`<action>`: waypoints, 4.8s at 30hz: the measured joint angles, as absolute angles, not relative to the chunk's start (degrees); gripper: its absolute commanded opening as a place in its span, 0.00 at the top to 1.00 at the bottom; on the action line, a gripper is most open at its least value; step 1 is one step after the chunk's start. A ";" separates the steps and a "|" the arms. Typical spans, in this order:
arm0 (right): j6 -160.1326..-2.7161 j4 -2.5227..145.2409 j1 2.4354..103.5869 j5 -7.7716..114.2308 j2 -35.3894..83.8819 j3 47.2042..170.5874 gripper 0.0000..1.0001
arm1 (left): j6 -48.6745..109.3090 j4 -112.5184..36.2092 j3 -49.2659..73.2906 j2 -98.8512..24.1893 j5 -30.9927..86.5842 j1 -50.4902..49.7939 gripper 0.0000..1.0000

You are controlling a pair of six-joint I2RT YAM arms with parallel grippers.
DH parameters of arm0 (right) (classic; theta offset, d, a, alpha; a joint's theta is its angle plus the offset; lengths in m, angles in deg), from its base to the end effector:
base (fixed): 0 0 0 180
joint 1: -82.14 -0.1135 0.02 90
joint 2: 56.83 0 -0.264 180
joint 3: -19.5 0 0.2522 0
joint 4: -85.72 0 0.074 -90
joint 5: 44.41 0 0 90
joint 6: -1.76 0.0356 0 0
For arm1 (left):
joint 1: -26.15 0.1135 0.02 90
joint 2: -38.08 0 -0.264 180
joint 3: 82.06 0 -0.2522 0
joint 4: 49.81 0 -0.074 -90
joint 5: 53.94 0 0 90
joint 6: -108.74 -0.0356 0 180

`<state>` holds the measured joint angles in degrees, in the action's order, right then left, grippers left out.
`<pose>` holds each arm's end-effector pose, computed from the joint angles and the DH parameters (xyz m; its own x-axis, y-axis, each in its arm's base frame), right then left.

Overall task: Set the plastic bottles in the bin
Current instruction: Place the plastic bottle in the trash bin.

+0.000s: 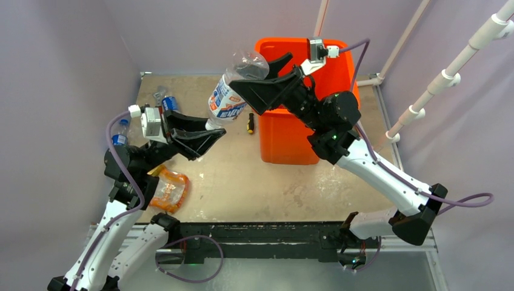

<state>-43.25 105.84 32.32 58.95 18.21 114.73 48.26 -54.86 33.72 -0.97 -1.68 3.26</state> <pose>0.1688 0.2127 0.5259 -0.3107 0.6982 -0.6450 -0.9012 -0.0007 0.4334 0.1127 -0.0712 0.4385 0.0119 -0.4280 -0.9037 0.9201 0.3585 -0.1577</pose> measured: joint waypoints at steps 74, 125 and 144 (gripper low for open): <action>-103.00 45.82 29.30 62.63 8.35 134.32 0.04 | 30.81 3.63 -2.82 -19.11 -4.41 -8.11 1.00; -94.87 57.85 28.18 49.69 -4.50 109.51 0.01 | 38.88 -30.27 20.54 -11.33 2.54 -8.90 0.60; -76.23 62.52 28.14 45.07 -29.94 84.59 0.02 | 56.06 -34.79 53.59 3.46 25.27 -8.92 0.34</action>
<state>-76.23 62.52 28.14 45.07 -29.94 84.59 56.06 -34.79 53.59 3.46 25.27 -8.92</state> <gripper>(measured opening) 0.987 0.642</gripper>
